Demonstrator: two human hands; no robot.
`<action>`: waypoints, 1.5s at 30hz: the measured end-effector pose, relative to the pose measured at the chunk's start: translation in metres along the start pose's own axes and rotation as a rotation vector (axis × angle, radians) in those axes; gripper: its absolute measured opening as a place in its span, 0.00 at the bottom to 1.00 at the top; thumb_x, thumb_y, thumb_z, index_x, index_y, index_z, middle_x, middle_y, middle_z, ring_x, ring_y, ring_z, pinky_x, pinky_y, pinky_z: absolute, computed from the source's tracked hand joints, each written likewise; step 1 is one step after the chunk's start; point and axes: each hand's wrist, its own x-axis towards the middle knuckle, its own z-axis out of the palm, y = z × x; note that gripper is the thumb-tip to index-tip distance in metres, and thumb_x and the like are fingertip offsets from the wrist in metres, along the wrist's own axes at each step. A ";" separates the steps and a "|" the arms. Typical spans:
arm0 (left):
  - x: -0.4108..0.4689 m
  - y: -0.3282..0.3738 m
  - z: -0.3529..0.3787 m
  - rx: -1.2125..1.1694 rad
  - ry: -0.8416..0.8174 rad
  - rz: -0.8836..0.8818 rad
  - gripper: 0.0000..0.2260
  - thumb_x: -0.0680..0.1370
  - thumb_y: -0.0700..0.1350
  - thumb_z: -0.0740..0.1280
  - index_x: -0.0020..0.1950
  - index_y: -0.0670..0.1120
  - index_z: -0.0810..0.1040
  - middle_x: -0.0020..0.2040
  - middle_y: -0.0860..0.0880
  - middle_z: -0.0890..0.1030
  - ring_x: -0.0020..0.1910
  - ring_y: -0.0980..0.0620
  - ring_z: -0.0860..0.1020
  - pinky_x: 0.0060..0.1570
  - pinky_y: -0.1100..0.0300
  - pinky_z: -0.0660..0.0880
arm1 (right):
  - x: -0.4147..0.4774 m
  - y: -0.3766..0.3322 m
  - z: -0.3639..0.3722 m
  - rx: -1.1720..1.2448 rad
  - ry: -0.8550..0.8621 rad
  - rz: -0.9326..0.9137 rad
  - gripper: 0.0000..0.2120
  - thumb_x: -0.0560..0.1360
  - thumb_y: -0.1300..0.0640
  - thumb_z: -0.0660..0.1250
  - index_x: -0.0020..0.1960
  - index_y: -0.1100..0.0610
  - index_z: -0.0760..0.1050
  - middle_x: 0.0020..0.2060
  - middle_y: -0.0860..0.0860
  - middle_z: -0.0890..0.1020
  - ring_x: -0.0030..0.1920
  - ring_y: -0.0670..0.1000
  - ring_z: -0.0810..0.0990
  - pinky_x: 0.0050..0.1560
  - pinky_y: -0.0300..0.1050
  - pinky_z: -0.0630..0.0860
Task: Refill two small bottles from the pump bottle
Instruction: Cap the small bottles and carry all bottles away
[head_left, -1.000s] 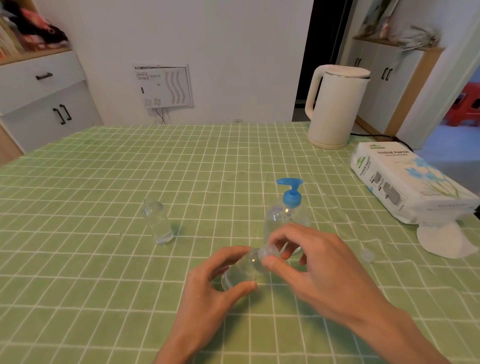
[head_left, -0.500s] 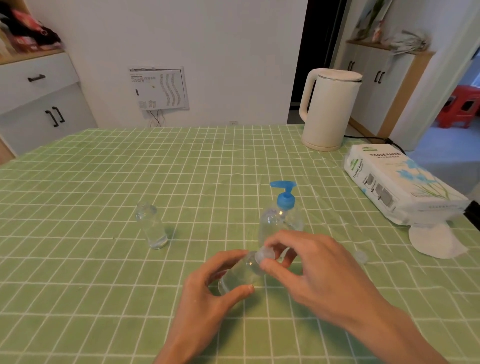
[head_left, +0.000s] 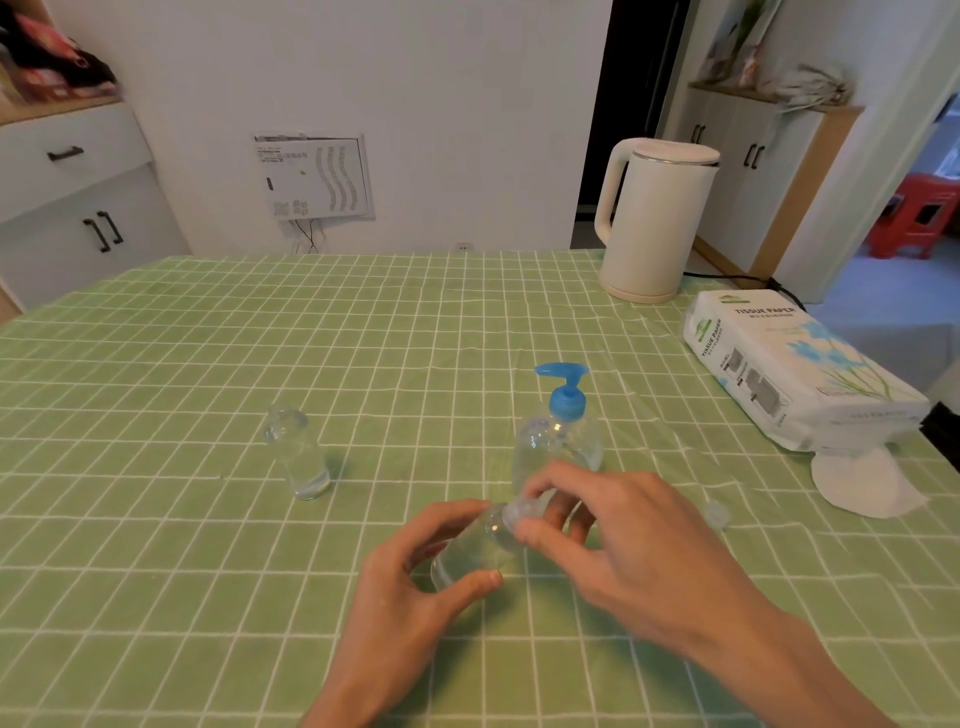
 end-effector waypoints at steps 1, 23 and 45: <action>0.000 0.000 0.000 0.003 -0.001 0.000 0.22 0.69 0.51 0.79 0.62 0.62 0.83 0.59 0.58 0.87 0.61 0.55 0.84 0.65 0.52 0.76 | 0.001 0.001 -0.001 0.034 0.011 0.005 0.21 0.74 0.27 0.61 0.59 0.37 0.77 0.41 0.34 0.83 0.42 0.38 0.83 0.47 0.44 0.81; 0.008 -0.005 0.001 -0.065 0.019 0.020 0.23 0.70 0.40 0.82 0.61 0.55 0.83 0.60 0.53 0.87 0.63 0.53 0.84 0.64 0.68 0.75 | 0.009 0.007 0.024 0.094 0.096 -0.032 0.12 0.79 0.41 0.69 0.61 0.36 0.76 0.41 0.29 0.80 0.42 0.43 0.83 0.46 0.50 0.81; 0.019 -0.005 -0.033 0.180 0.282 -0.047 0.25 0.73 0.46 0.77 0.68 0.56 0.75 0.62 0.64 0.81 0.60 0.66 0.80 0.58 0.64 0.78 | -0.016 0.092 0.001 -0.062 0.215 0.311 0.14 0.80 0.53 0.72 0.63 0.40 0.80 0.58 0.34 0.80 0.52 0.34 0.77 0.59 0.38 0.73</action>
